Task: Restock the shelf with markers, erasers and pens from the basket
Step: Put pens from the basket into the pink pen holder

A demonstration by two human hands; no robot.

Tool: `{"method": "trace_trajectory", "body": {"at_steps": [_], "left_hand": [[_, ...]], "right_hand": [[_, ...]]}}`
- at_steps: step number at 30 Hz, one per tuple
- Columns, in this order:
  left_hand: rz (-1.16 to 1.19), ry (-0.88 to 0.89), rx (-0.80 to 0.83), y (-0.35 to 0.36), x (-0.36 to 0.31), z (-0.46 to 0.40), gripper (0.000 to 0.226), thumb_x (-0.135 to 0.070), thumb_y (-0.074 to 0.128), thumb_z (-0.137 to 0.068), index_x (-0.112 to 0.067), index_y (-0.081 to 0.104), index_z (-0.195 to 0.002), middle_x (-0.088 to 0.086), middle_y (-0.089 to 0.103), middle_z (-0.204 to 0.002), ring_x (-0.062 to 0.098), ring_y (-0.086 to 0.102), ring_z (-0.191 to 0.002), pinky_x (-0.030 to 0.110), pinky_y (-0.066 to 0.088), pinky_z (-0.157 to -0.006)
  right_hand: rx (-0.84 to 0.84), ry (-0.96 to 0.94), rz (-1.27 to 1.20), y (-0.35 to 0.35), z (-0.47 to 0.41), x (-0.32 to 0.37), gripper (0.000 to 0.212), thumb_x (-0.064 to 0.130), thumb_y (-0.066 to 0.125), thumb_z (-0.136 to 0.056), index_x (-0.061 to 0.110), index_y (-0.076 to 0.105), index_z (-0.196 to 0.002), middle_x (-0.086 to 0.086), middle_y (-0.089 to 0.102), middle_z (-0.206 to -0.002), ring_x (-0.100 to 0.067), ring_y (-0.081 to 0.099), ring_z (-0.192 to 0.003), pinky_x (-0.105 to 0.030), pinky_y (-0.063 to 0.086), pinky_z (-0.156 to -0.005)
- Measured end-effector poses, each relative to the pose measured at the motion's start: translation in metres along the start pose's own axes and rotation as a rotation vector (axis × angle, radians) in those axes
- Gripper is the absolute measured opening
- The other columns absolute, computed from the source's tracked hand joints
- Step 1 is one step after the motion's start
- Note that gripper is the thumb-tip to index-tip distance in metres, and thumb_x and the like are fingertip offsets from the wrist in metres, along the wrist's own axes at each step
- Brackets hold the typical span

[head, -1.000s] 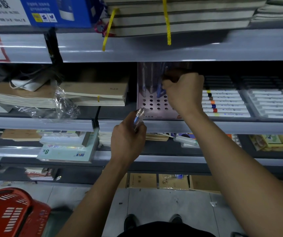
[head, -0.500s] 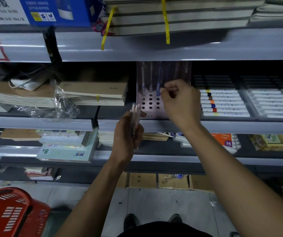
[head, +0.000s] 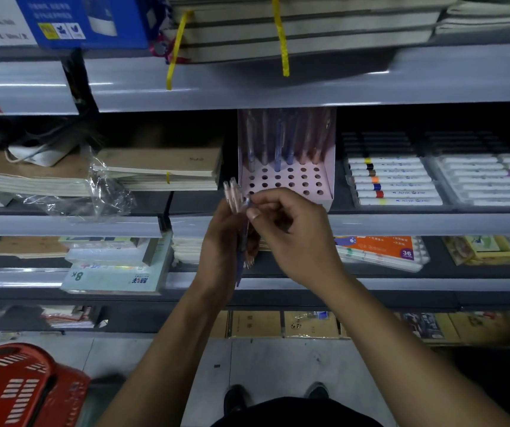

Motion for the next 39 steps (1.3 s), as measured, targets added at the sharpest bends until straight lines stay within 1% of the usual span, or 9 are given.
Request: {"method": "trace_trajectory", "body": {"at_steps": [7, 11, 13, 17, 26, 32, 35, 37, 39], "left_hand": [[-0.029, -0.021, -0.035, -0.005, 0.008, -0.001, 0.033, -0.01, 0.041, -0.106, 0.012, 0.054, -0.128, 0.02, 0.059, -0.09, 0.021, 0.042, -0.062, 0.031, 0.034, -0.051], [0.025, 0.007, -0.049, -0.004, 0.011, -0.003, 0.023, -0.008, 0.047, -0.108, 0.007, 0.058, -0.121, 0.027, 0.058, -0.098, 0.022, 0.047, -0.06, 0.026, 0.033, -0.048], [0.104, 0.033, -0.037, -0.003, 0.011, -0.002, 0.018, -0.008, 0.049, -0.108, 0.001, 0.063, -0.115, 0.028, 0.068, -0.1, 0.024, 0.068, -0.071, 0.02, 0.045, -0.052], [0.166, 0.059, 0.003, -0.002, 0.01, -0.002, 0.018, -0.006, 0.05, -0.109, 0.0, 0.066, -0.114, 0.012, 0.075, -0.097, 0.021, 0.076, -0.086, 0.023, 0.058, -0.066], [0.082, 0.12, 0.0, 0.0, 0.009, -0.006, 0.027, -0.012, 0.05, -0.109, -0.003, 0.06, -0.131, 0.026, 0.068, -0.124, 0.035, 0.07, -0.116, 0.038, 0.061, -0.093], [-0.067, 0.143, -0.04, -0.001, 0.011, -0.008, 0.022, -0.018, 0.043, -0.114, -0.008, 0.061, -0.108, -0.006, 0.065, -0.077, 0.004, 0.06, -0.062, 0.015, 0.047, -0.057], [-0.204, 0.154, -0.1, -0.003, 0.014, -0.011, 0.022, -0.022, 0.046, -0.113, -0.01, 0.062, -0.103, -0.014, 0.053, -0.067, 0.001, 0.046, -0.053, 0.016, 0.037, -0.053], [-0.271, 0.18, -0.102, -0.003, 0.015, -0.011, 0.019, -0.03, 0.053, -0.11, -0.026, 0.065, -0.096, -0.016, 0.054, -0.064, 0.002, 0.047, -0.054, 0.017, 0.038, -0.052], [-0.362, 0.213, -0.112, -0.002, 0.015, -0.012, 0.013, -0.04, 0.064, -0.103, -0.033, 0.067, -0.093, -0.007, 0.057, -0.065, 0.013, 0.048, -0.055, 0.025, 0.042, -0.053]], "right_hand": [[0.045, 0.152, -0.142, -0.001, 0.004, -0.001, 0.018, 0.011, 0.07, -0.097, 0.017, 0.073, -0.114, 0.003, 0.076, -0.09, 0.0, 0.071, -0.074, -0.011, 0.052, -0.069], [0.041, 0.201, -0.146, -0.004, 0.006, -0.001, 0.025, 0.011, 0.074, -0.094, 0.017, 0.07, -0.118, 0.004, 0.075, -0.093, -0.007, 0.071, -0.081, -0.021, 0.057, -0.072], [0.054, 0.21, -0.11, -0.006, 0.007, -0.003, 0.028, 0.012, 0.077, -0.092, 0.019, 0.068, -0.117, 0.002, 0.073, -0.091, -0.012, 0.071, -0.083, -0.029, 0.059, -0.077], [0.082, 0.24, -0.083, -0.008, 0.009, -0.005, 0.039, 0.016, 0.083, -0.087, 0.021, 0.065, -0.121, 0.001, 0.074, -0.089, -0.017, 0.072, -0.084, -0.04, 0.061, -0.082], [0.138, 0.247, 0.006, -0.008, 0.009, -0.008, 0.009, 0.021, 0.082, -0.085, 0.023, 0.075, -0.09, 0.01, 0.076, -0.082, -0.006, 0.072, -0.08, -0.016, 0.057, -0.07], [0.098, 0.267, 0.024, -0.018, 0.001, -0.006, 0.005, 0.017, 0.079, -0.09, 0.021, 0.076, -0.092, 0.004, 0.076, -0.083, -0.014, 0.073, -0.081, -0.037, 0.062, -0.08], [0.051, 0.243, 0.044, -0.028, -0.007, -0.004, 0.007, 0.02, 0.079, -0.09, 0.022, 0.076, -0.096, 0.007, 0.076, -0.083, -0.008, 0.073, -0.08, -0.024, 0.061, -0.076], [0.021, 0.226, 0.052, -0.035, -0.015, -0.002, 0.014, 0.021, 0.079, -0.09, 0.024, 0.074, -0.103, 0.012, 0.077, -0.084, -0.002, 0.073, -0.08, -0.015, 0.058, -0.073], [-0.024, 0.206, 0.072, -0.042, -0.026, -0.001, 0.021, 0.02, 0.079, -0.091, 0.027, 0.071, -0.108, 0.017, 0.077, -0.086, 0.002, 0.073, -0.082, -0.011, 0.056, -0.073]]}}
Point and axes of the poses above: each hand's wrist, its own z-axis away from the middle knuckle, its own y-axis out of the palm, x = y × z, the point moved 1 cm from there along -z, towards the middle knuckle
